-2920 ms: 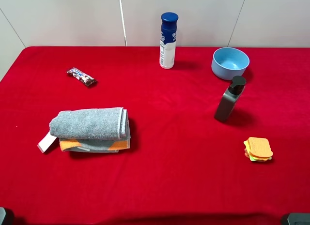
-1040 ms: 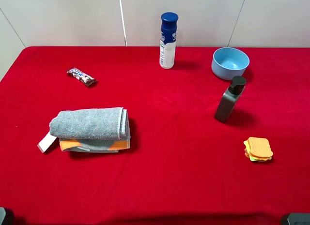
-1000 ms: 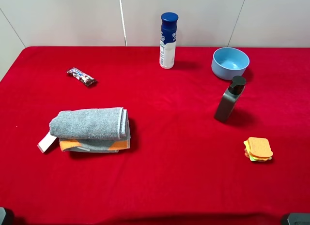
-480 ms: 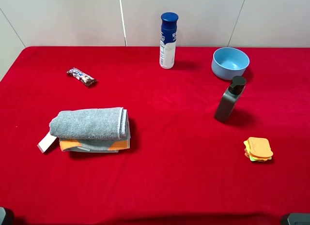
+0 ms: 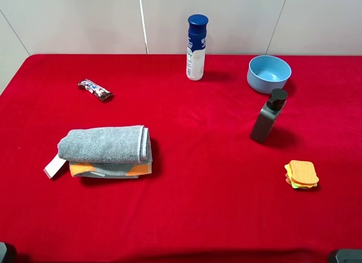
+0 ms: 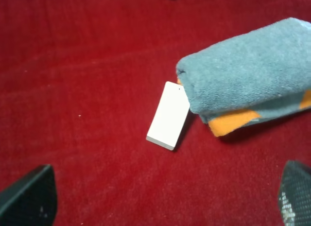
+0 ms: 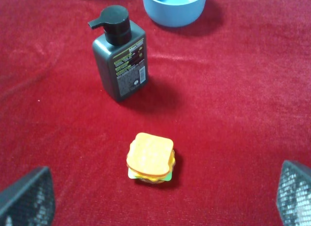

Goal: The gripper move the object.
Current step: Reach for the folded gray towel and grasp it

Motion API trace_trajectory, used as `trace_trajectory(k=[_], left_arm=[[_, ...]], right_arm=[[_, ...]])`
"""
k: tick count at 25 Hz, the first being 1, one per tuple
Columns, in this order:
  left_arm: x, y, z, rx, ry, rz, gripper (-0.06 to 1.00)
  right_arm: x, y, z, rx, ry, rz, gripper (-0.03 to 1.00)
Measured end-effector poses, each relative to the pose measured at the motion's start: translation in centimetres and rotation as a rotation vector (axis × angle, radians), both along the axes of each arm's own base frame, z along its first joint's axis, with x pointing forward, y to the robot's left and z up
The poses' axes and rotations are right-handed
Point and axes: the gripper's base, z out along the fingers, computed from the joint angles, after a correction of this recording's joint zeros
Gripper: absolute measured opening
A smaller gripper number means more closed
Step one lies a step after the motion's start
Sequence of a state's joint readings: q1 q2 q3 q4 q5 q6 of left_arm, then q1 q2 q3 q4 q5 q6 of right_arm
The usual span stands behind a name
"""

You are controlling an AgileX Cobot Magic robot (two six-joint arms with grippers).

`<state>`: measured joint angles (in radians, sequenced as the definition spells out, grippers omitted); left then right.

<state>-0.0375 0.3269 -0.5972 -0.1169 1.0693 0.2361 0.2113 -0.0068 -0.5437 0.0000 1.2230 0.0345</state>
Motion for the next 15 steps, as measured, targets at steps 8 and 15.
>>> trace_trajectory(k=[8,15], left_arm=[[2.6,-0.9,-0.5,-0.016,0.114,-0.111,0.90],[4.4,-2.3,-1.3,0.029,0.205,-0.268,0.89]], right_arm=[[0.0,0.1,0.0,0.006,0.001,0.004,0.69],[0.0,0.1,0.0,0.006,0.001,0.004,0.69]])
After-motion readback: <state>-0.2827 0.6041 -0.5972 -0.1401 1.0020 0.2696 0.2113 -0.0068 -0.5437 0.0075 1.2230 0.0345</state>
